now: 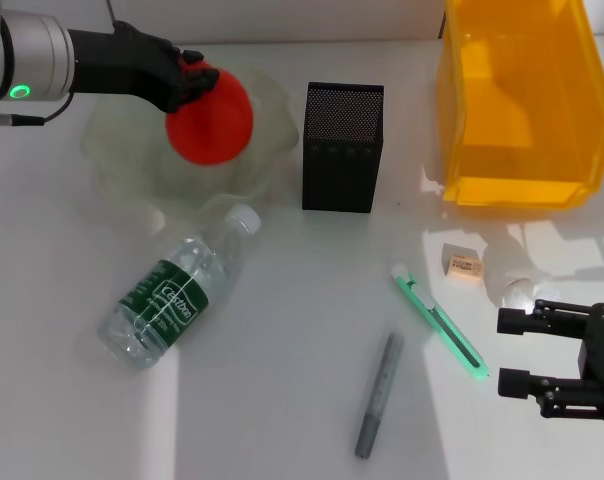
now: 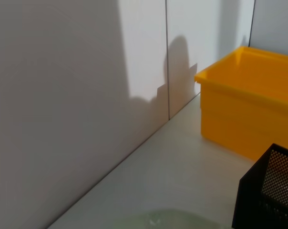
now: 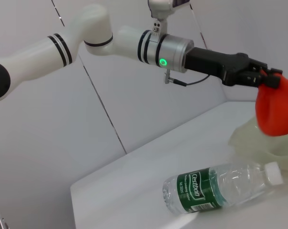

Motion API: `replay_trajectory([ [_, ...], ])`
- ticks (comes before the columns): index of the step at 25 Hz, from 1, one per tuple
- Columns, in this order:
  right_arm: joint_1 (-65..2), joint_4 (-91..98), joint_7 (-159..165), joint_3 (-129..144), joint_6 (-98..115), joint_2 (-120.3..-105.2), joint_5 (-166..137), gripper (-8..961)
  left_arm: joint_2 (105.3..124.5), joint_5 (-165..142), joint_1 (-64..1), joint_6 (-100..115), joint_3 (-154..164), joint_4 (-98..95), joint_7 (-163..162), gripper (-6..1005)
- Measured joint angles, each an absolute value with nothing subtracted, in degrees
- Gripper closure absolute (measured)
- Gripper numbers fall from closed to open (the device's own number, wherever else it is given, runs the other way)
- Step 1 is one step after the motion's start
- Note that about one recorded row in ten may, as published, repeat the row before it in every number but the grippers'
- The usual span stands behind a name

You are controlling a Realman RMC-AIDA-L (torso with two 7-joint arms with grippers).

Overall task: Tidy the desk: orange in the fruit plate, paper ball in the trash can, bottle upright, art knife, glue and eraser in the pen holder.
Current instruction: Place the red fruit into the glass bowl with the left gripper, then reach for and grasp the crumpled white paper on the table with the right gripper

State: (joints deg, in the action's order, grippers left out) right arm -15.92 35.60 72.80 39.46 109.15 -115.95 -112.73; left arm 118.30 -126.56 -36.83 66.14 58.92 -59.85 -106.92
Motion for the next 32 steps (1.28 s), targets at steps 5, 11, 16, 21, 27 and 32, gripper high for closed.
replay_trajectory([
  [5, -15.76, 35.59, 72.77, 39.46, 109.15, -116.17, -112.80, 222, 118.66, -126.95, -36.29, 62.55, 60.91, -58.52, -106.64, 697],
  [11, -15.75, 35.60, 72.77, 39.46, 109.23, -116.31, -112.89, 223, 118.48, -125.13, -33.45, 63.40, 60.54, -60.13, -106.60, 520],
  [16, -15.76, 35.60, 72.98, 38.91, 109.33, -115.94, -112.85, 223, 117.46, -115.56, -28.67, 77.32, 58.26, -65.60, -103.54, 349],
  [21, -16.08, 35.60, 73.26, 35.70, 109.62, -115.41, -112.82, 223, 116.38, -109.66, -26.76, 101.97, 55.97, -65.77, -97.42, 198],
  [27, -18.40, 36.66, 78.98, 32.55, 110.13, -113.90, -112.69, 224, 118.34, -113.02, -24.81, 107.64, 57.33, -61.53, -93.78, 139],
  [32, -23.83, 40.68, 89.98, 33.28, 111.55, -109.48, -113.75, 224, 118.19, -113.46, -26.00, 105.21, 57.40, -53.14, -89.90, 140],
])
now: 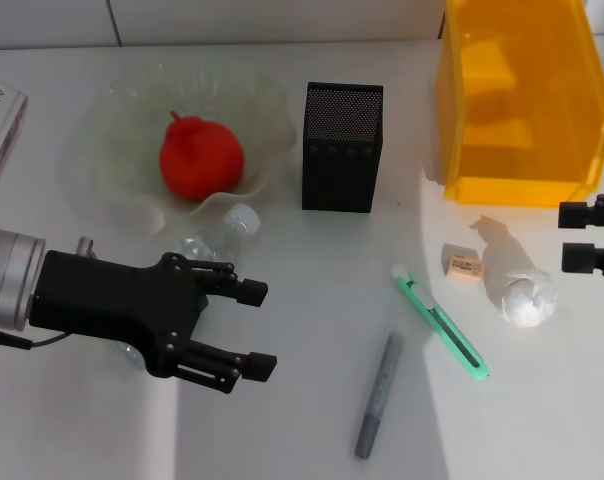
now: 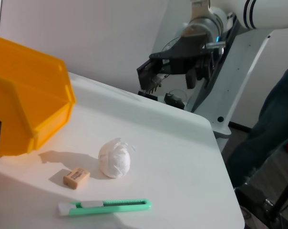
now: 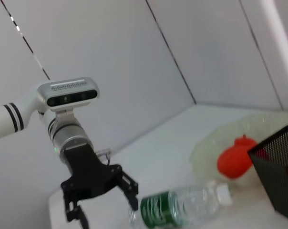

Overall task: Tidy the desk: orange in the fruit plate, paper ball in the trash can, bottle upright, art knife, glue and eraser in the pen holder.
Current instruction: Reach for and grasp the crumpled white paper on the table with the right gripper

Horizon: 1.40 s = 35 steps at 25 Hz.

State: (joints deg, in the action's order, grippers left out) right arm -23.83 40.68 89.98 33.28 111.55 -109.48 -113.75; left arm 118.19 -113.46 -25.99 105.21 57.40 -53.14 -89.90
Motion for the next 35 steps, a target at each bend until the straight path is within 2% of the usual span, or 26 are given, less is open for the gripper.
replay_trajectory([
  [2, -26.33, 45.15, 96.97, 33.78, 113.47, -108.34, -115.99, 224, 118.16, -113.65, -26.09, 104.36, 57.37, -52.44, -89.89, 139],
  [4, -28.87, 51.35, 104.84, 34.06, 115.09, -108.09, -119.84, 224, 118.25, -113.88, -25.97, 103.83, 57.34, -52.47, -89.88, 139],
  [10, -34.08, 69.83, 122.68, 41.97, 117.47, -108.85, -132.19, 225, 118.43, -114.33, -26.22, 102.65, 57.39, -52.16, -89.89, 140],
  [15, -35.45, 78.31, 128.53, 49.61, 117.36, -111.25, -142.44, 225, 118.46, -114.46, -26.32, 102.56, 57.39, -52.12, -89.97, 140],
  [21, -35.39, 81.40, 127.28, 54.69, 111.85, -118.08, -154.10, 225, 118.48, -114.55, -26.41, 102.51, 57.78, -52.12, -90.37, 140],
  [22, -35.30, 81.18, 127.03, 55.56, 110.91, -118.52, -154.58, 225, 118.48, -114.55, -26.41, 102.51, 57.78, -52.12, -90.37, 140],
  [25, -35.10, 79.35, 126.95, 59.72, 107.44, -119.12, -154.99, 226, 118.48, -114.57, -26.44, 102.38, 58.08, -52.10, -90.45, 139],
  [35, -36.09, 72.11, 128.25, 66.98, 99.51, -119.32, -154.93, 226, 118.51, -114.72, -26.55, 102.30, 58.31, -51.50, -90.53, 139],
])
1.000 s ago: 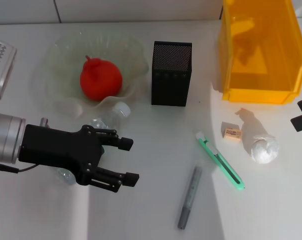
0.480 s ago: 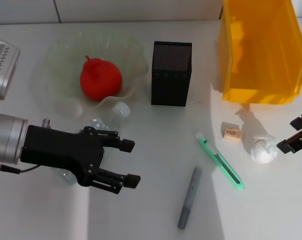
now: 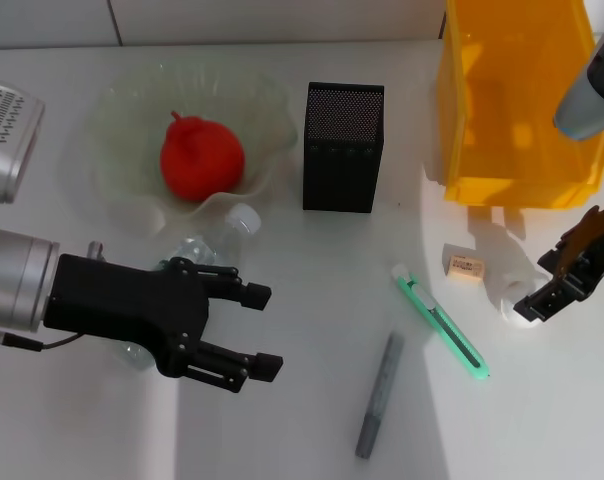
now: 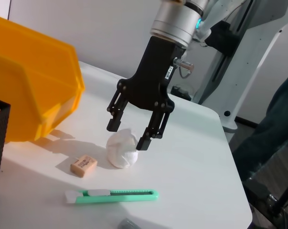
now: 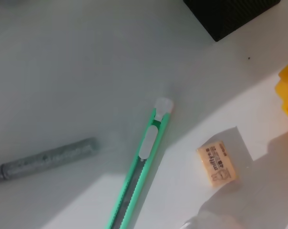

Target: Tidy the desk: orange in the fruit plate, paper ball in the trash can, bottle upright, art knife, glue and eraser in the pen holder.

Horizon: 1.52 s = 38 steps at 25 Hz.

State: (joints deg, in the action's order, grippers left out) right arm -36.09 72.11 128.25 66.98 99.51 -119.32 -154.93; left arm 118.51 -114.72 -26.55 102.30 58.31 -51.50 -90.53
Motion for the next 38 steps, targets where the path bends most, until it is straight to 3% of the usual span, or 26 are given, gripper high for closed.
replay_trajectory([
  [11, -36.03, 69.09, 128.22, 68.51, 97.16, -119.42, -153.49, 227, 118.56, -114.71, -26.53, 102.11, 59.56, -51.47, -90.21, 140],
  [22, -35.69, 70.54, 127.46, 68.23, 99.83, -118.96, -151.29, 437, 118.57, -114.69, -26.10, 102.03, 59.50, -51.41, -90.06, 140],
  [31, -35.00, 79.70, 123.50, 51.94, 105.33, -118.86, -146.18, 440, 118.57, -114.68, -25.99, 102.04, 59.50, -51.42, -90.12, 139],
  [38, -33.26, 80.64, 123.43, 39.59, 92.68, -117.83, -135.45, 441, 118.56, -114.69, -26.52, 102.04, 59.57, -51.42, -90.41, 139],
])
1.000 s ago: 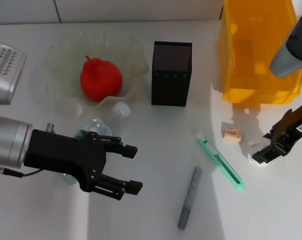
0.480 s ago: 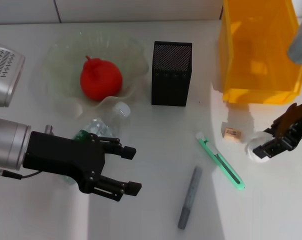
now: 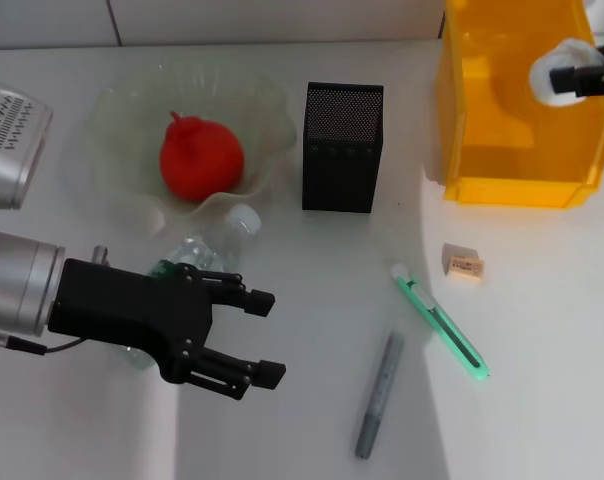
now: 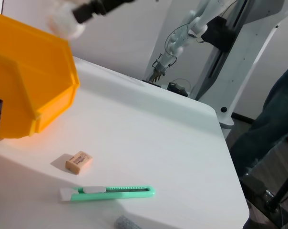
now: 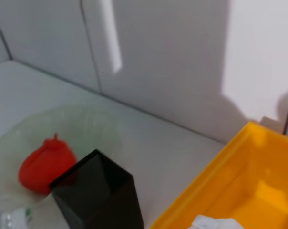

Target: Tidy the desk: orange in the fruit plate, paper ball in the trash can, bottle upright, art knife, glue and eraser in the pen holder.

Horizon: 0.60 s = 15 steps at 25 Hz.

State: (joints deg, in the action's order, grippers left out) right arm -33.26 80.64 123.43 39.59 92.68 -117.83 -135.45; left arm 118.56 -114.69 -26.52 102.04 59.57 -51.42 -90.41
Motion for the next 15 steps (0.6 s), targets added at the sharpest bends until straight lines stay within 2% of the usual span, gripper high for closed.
replay_trajectory([
  [3, -33.57, 78.44, 123.97, 39.69, 87.98, -117.88, -136.24, 441, 118.56, -114.68, -26.60, 102.08, 59.59, -51.42, -90.56, 139],
  [8, -33.98, 75.50, 124.26, 39.68, 82.87, -118.79, -137.32, 440, 118.56, -114.53, -26.63, 102.17, 59.59, -51.42, -90.60, 140],
  [13, -33.86, 74.89, 124.02, 39.63, 82.70, -118.82, -137.11, 391, 118.57, -114.39, -26.64, 102.34, 59.59, -51.42, -90.62, 140],
  [15, -33.67, 74.90, 123.77, 39.62, 83.03, -118.83, -137.03, 339, 118.54, -114.37, -26.72, 102.37, 59.59, -51.42, -90.62, 140],
])
